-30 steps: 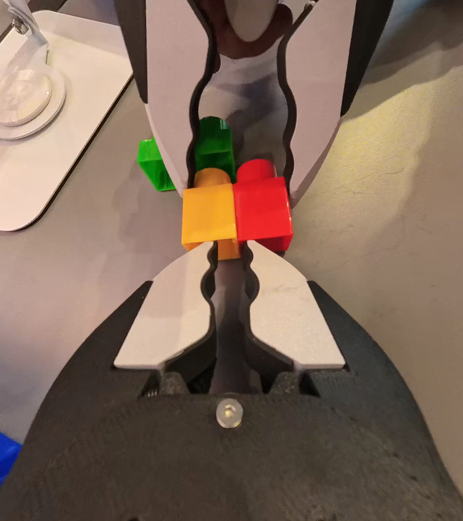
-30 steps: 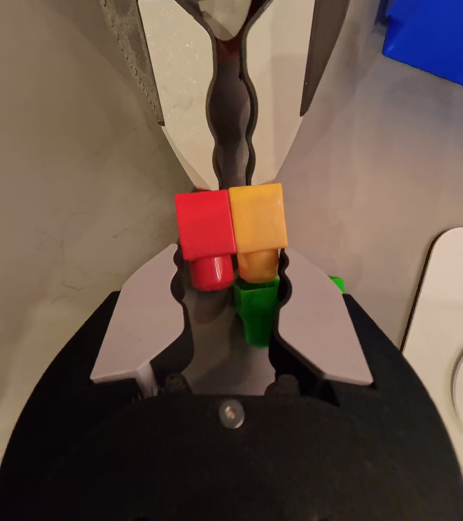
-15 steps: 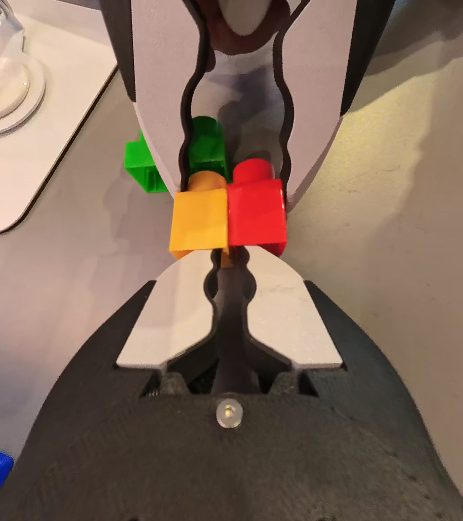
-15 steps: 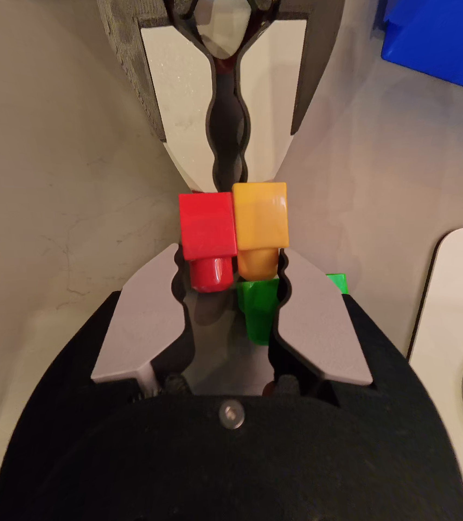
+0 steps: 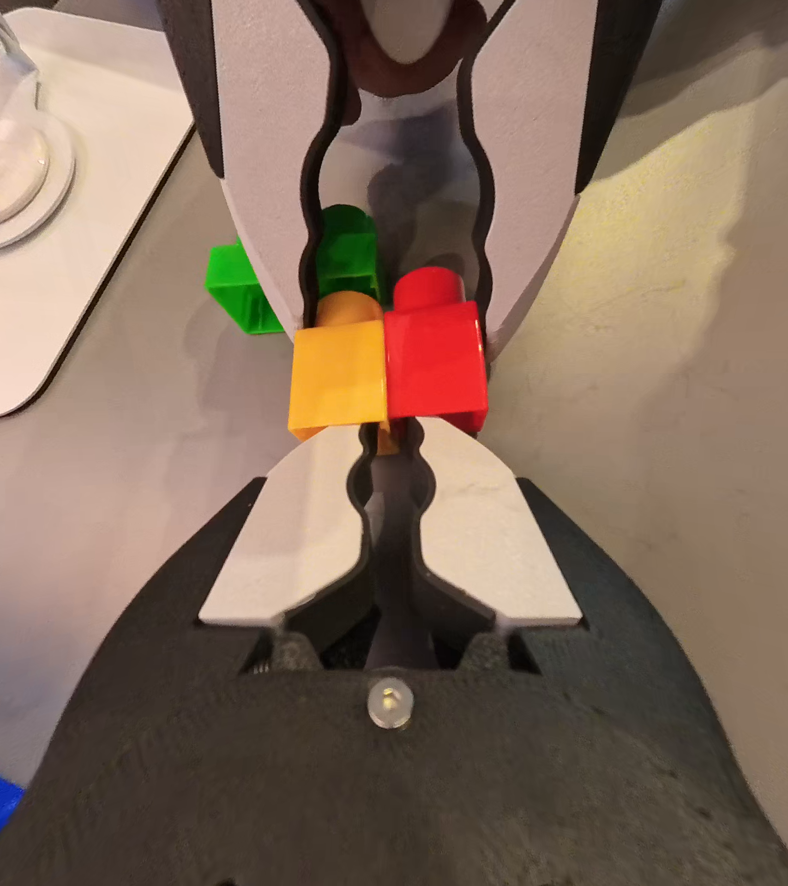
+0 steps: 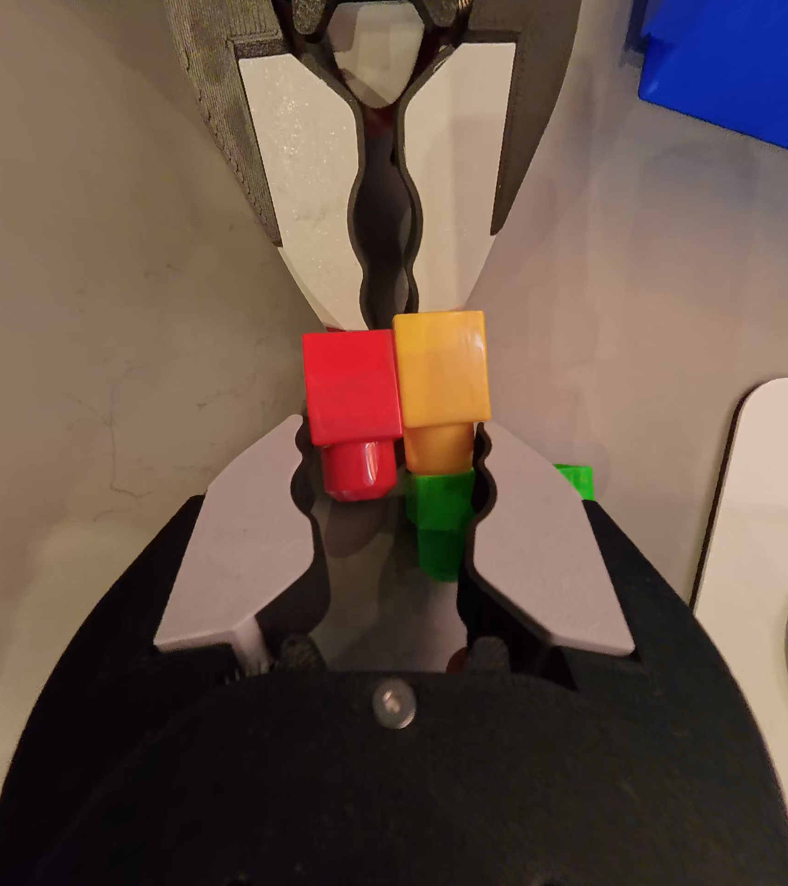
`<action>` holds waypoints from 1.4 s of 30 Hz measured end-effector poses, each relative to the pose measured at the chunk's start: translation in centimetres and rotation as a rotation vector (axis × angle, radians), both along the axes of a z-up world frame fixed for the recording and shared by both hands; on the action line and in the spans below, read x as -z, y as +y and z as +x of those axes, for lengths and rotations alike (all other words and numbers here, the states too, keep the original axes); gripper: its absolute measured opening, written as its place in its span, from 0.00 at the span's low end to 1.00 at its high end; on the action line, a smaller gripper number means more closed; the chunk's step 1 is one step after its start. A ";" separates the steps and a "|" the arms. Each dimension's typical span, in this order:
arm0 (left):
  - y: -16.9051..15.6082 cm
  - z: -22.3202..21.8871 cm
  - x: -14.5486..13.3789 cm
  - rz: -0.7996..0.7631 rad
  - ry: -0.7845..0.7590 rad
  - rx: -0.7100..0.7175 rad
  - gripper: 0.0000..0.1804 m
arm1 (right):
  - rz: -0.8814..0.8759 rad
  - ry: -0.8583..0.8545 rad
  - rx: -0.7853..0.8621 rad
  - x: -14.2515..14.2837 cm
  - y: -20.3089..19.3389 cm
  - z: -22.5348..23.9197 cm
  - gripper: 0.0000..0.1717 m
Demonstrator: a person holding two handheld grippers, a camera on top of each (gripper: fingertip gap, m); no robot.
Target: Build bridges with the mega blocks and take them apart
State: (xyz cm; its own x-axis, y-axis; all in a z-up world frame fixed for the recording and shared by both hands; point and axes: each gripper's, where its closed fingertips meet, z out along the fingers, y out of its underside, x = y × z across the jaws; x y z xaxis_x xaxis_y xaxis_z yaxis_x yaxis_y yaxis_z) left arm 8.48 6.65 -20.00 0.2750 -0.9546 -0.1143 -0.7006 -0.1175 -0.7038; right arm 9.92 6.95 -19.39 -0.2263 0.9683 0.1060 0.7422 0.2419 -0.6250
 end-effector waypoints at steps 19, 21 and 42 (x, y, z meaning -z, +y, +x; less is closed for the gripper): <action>0.3 -1.6 -9.1 0.043 -0.494 -0.044 0.05 | -0.129 0.350 0.055 -9.3 0.4 -0.3 0.37; -0.1 -1.5 -10.5 0.042 -0.582 -0.017 0.05 | -0.165 0.430 0.056 -11.4 0.0 -0.4 0.37; -1.1 -0.8 -15.2 0.291 -0.624 -0.008 0.05 | -0.214 0.657 -0.013 -17.3 -2.6 -0.3 0.16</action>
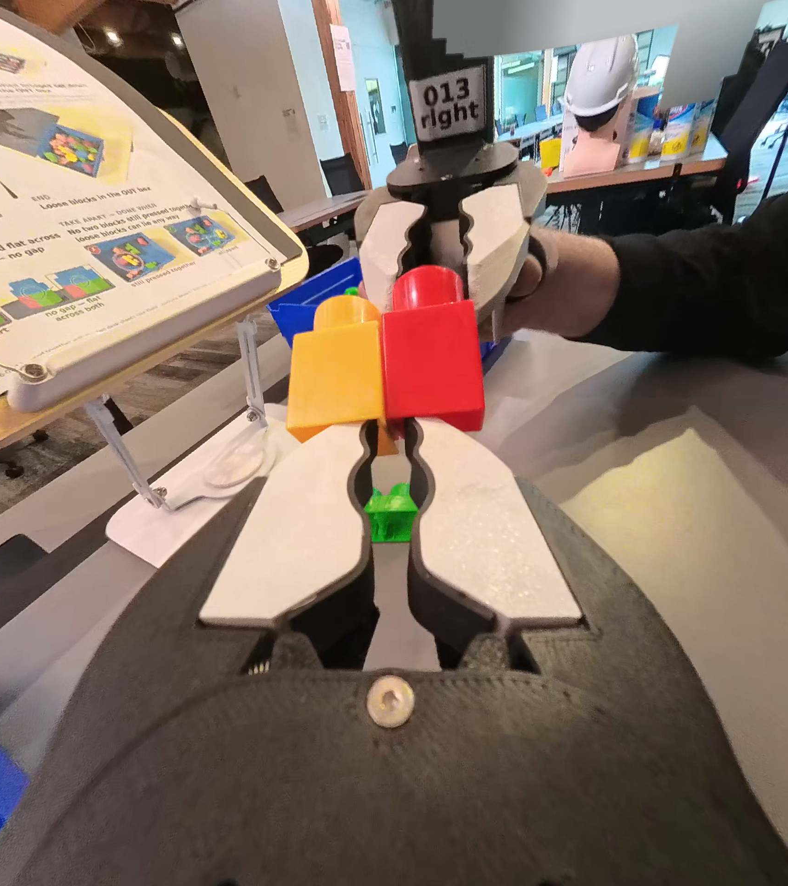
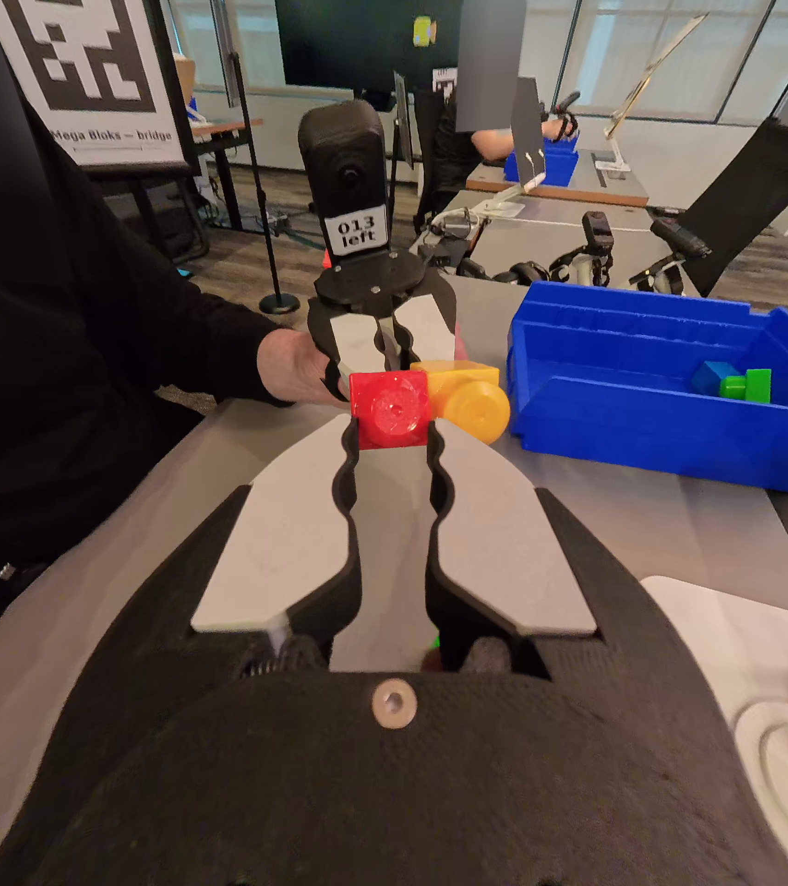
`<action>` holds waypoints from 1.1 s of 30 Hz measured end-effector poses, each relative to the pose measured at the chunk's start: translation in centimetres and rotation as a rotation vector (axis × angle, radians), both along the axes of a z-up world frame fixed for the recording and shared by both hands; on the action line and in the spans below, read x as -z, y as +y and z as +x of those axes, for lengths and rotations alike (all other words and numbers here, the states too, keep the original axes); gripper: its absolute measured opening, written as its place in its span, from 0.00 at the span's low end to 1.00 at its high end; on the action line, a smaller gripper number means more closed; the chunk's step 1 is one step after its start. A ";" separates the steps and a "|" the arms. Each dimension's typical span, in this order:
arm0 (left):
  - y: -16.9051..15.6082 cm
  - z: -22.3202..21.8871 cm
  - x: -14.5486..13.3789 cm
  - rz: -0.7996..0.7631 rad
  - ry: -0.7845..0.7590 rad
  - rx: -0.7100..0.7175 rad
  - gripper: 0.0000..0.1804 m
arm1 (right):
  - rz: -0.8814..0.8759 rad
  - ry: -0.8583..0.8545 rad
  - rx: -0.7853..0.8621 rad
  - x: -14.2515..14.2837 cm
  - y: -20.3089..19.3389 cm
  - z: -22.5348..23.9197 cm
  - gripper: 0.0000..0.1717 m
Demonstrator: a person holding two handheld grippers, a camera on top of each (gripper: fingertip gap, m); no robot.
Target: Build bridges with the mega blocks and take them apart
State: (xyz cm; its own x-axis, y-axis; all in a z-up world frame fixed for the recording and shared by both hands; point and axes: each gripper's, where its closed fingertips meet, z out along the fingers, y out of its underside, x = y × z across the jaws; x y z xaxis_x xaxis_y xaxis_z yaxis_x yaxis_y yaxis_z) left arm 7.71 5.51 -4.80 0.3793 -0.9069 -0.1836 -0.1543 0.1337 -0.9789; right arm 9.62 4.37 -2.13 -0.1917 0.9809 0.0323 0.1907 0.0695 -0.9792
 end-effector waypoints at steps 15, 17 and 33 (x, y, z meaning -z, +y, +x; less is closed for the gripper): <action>-0.3 0.0 -1.4 -0.026 -0.119 0.023 0.05 | -0.079 0.131 -0.015 -1.6 -0.5 -0.1 0.15; 0.0 -0.6 -1.7 -0.020 -0.120 0.012 0.05 | -0.034 0.120 0.006 -2.1 0.0 0.5 0.16; 1.5 -2.2 0.3 -0.023 0.018 -0.052 0.05 | 0.149 -0.746 0.214 13.6 6.3 4.4 0.52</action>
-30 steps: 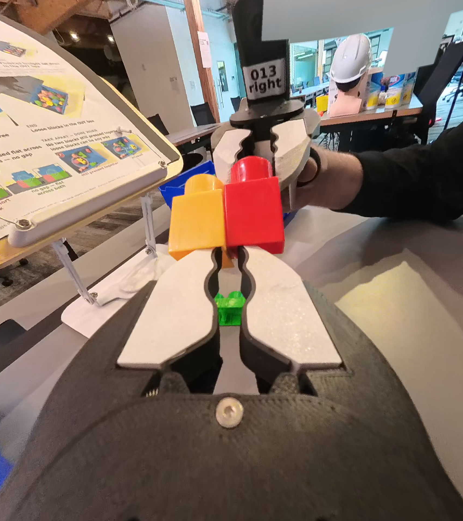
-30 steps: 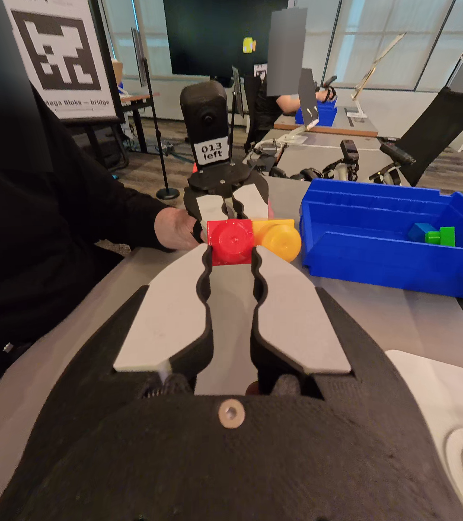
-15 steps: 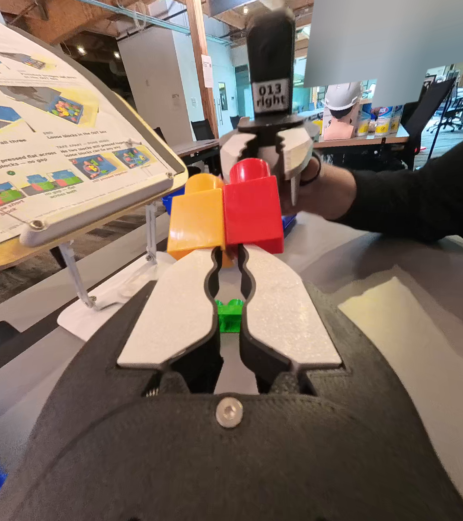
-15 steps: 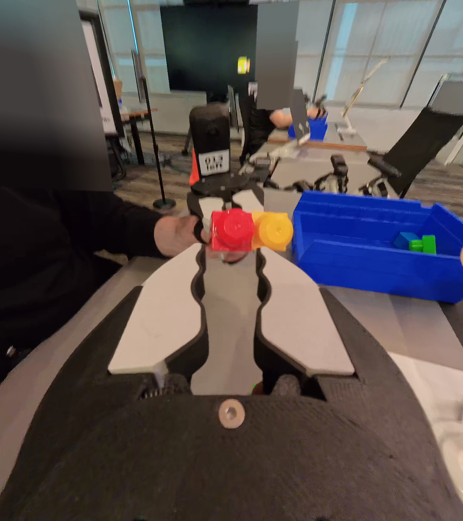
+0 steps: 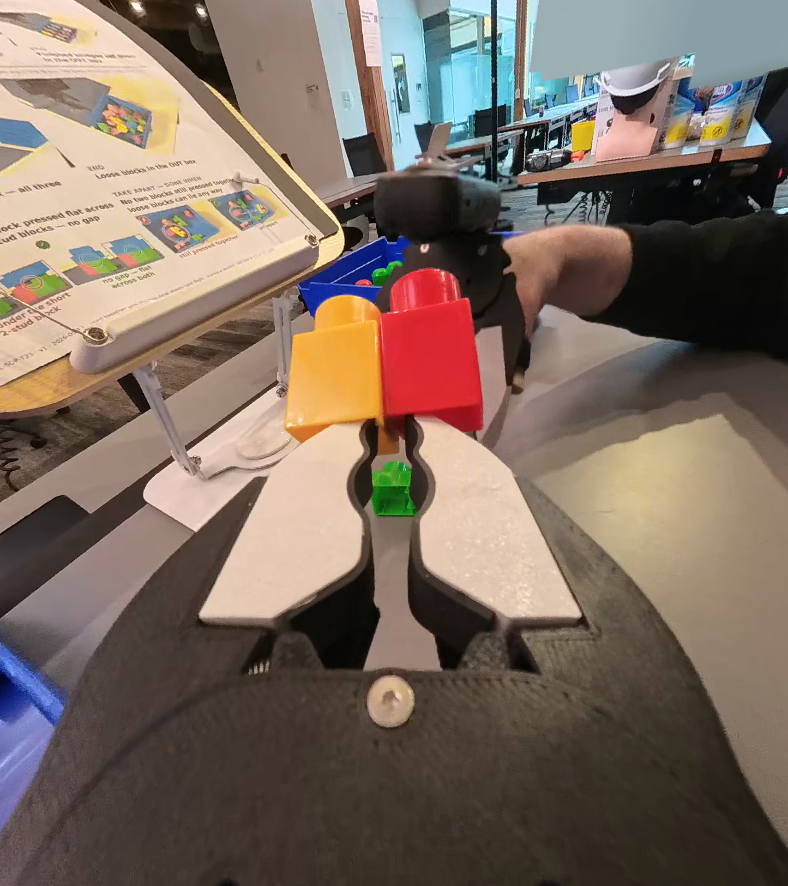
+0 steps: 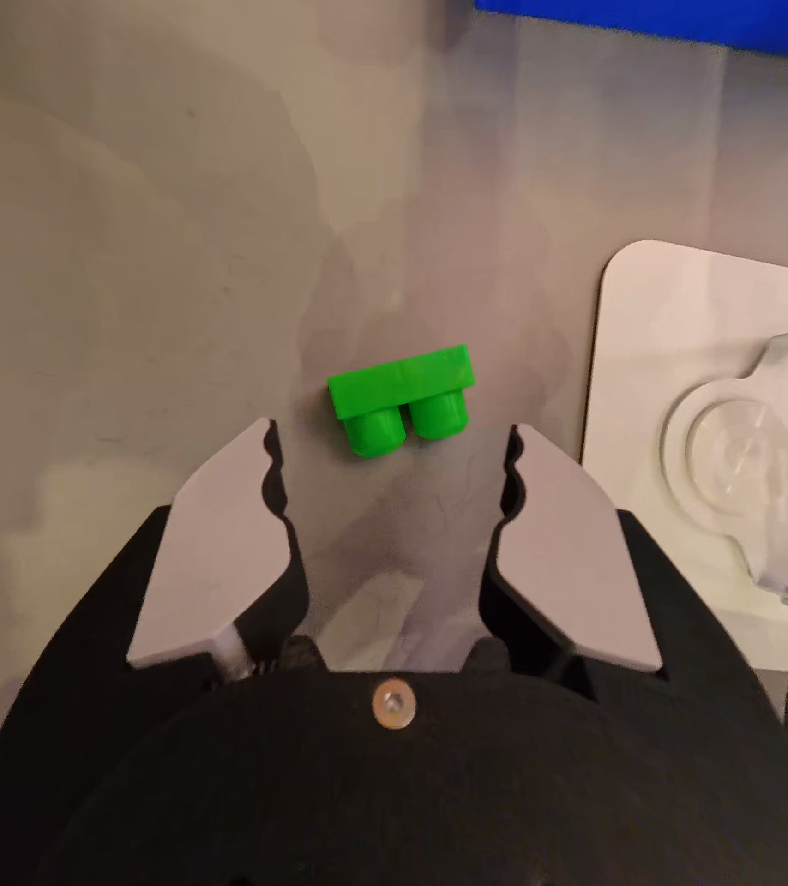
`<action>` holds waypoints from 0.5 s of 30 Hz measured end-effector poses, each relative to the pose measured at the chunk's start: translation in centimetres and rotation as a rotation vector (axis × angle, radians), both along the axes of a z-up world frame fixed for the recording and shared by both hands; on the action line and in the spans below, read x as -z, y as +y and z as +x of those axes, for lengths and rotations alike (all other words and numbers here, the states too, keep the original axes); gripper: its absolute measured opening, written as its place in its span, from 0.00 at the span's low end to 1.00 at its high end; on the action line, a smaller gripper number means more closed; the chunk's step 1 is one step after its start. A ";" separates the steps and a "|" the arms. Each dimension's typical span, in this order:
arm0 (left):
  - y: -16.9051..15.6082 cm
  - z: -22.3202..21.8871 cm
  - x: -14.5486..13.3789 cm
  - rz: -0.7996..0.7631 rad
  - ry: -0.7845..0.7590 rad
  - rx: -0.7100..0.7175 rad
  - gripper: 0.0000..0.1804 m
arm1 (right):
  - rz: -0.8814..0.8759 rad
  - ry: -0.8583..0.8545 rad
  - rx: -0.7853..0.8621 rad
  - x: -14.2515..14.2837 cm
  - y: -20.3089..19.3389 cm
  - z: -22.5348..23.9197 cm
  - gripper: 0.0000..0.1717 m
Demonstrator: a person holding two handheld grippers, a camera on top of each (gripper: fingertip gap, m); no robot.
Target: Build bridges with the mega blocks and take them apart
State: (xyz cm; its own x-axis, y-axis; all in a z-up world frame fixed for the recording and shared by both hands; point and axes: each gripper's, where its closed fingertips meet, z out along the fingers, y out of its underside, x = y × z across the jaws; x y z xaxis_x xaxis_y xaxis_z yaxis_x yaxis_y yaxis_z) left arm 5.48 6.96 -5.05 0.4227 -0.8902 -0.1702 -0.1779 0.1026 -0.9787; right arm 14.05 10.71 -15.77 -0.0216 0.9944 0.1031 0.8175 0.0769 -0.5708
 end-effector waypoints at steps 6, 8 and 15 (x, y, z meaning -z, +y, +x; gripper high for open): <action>0.0 0.2 0.2 -0.012 0.005 0.015 0.05 | 0.039 -0.063 -0.041 3.2 0.5 -1.1 0.59; 0.1 0.3 0.3 -0.017 0.004 0.018 0.05 | 0.026 -0.053 -0.058 3.8 0.8 -1.5 0.55; 0.1 0.4 0.4 -0.027 -0.003 0.028 0.05 | -0.102 0.016 -0.142 4.7 0.4 -2.5 0.44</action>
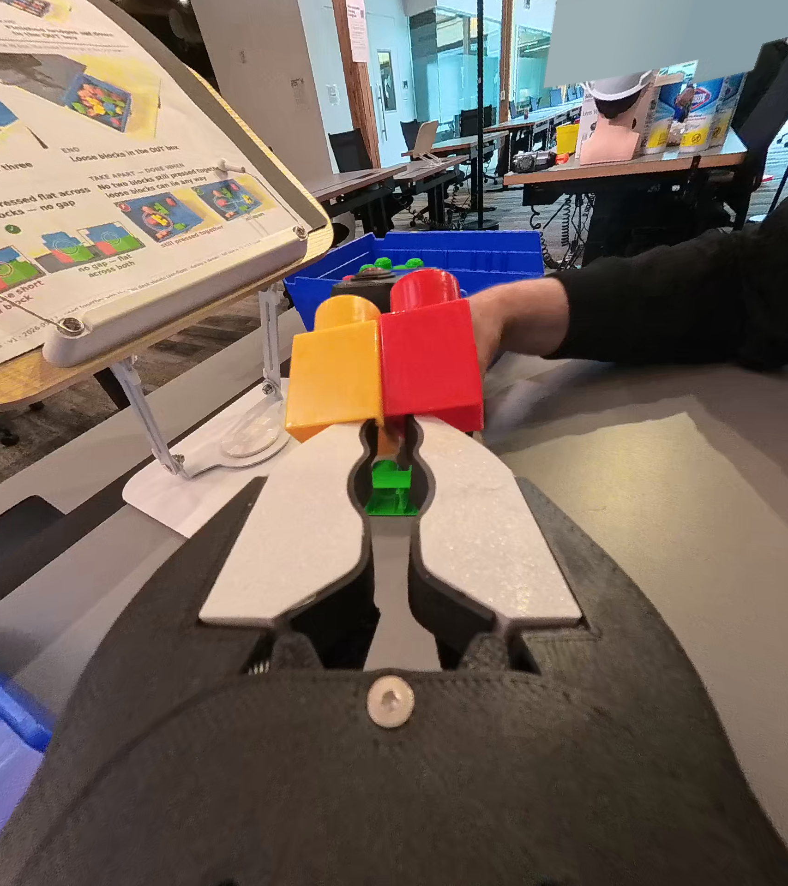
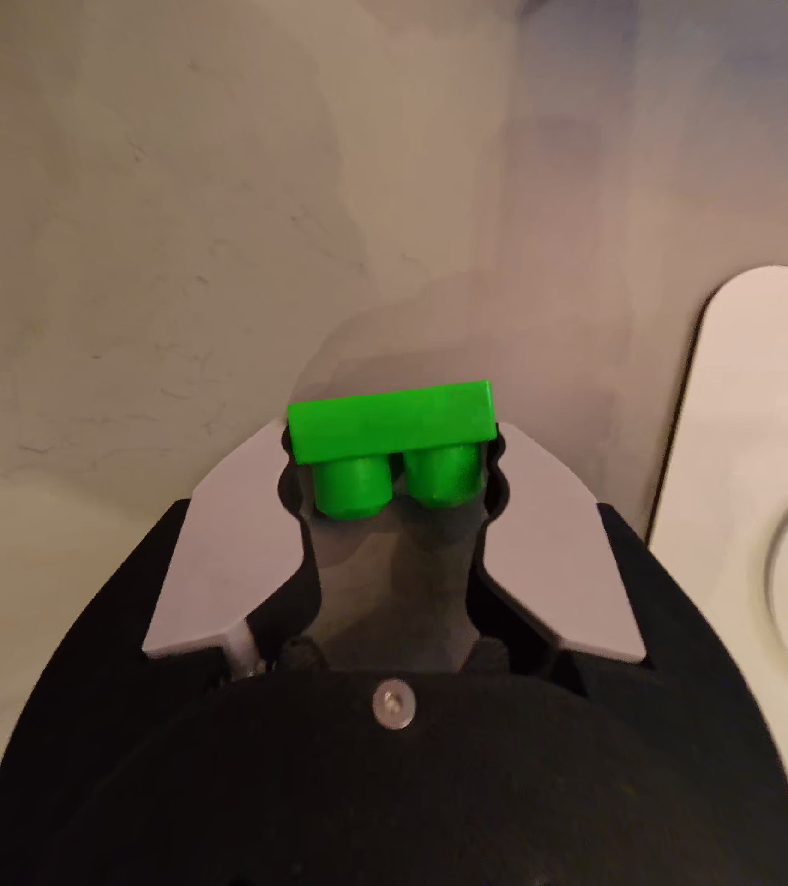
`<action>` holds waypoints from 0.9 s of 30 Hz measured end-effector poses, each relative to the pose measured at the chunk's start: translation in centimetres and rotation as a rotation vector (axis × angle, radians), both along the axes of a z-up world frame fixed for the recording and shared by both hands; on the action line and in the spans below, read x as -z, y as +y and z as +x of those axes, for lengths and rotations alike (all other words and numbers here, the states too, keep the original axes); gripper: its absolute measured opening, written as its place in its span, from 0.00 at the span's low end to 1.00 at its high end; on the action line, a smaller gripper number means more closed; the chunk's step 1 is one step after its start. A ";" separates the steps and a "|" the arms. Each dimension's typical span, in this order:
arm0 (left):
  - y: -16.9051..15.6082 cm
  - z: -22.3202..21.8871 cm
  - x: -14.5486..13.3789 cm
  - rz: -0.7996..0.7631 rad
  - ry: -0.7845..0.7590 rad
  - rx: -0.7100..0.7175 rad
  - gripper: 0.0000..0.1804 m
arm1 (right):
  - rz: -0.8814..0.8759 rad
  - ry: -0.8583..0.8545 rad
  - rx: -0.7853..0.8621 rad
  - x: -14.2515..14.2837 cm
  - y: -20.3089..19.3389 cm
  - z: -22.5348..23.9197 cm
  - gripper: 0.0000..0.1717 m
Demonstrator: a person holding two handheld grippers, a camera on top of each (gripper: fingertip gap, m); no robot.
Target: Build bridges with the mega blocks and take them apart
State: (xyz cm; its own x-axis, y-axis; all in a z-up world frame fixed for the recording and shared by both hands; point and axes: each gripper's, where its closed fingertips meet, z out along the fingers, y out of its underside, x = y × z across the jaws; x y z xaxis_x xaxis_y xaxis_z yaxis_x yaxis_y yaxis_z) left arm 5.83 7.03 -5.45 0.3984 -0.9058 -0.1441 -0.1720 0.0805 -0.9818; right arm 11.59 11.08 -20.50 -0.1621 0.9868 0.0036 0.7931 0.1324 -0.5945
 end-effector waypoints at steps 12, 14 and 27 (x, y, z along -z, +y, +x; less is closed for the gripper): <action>0.9 -2.7 0.6 0.138 0.248 -0.108 0.06 | 0.074 0.232 -0.029 -7.9 -1.5 -1.5 0.44; 0.9 -3.2 0.6 0.183 0.326 -0.131 0.06 | 0.114 0.292 -0.046 -10.9 -2.2 -1.8 0.44; -0.2 -1.3 0.8 0.293 0.536 -0.099 0.06 | 0.306 0.289 -0.086 -13.9 -3.2 -3.3 0.44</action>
State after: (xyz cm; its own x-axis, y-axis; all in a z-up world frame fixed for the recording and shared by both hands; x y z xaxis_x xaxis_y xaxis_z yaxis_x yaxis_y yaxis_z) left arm 4.53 6.85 -6.23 0.2814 -0.7611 -0.5844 -0.6557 0.2921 -0.6962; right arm 8.24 7.84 -6.64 -0.1929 0.9160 0.3516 0.5782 0.3957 -0.7135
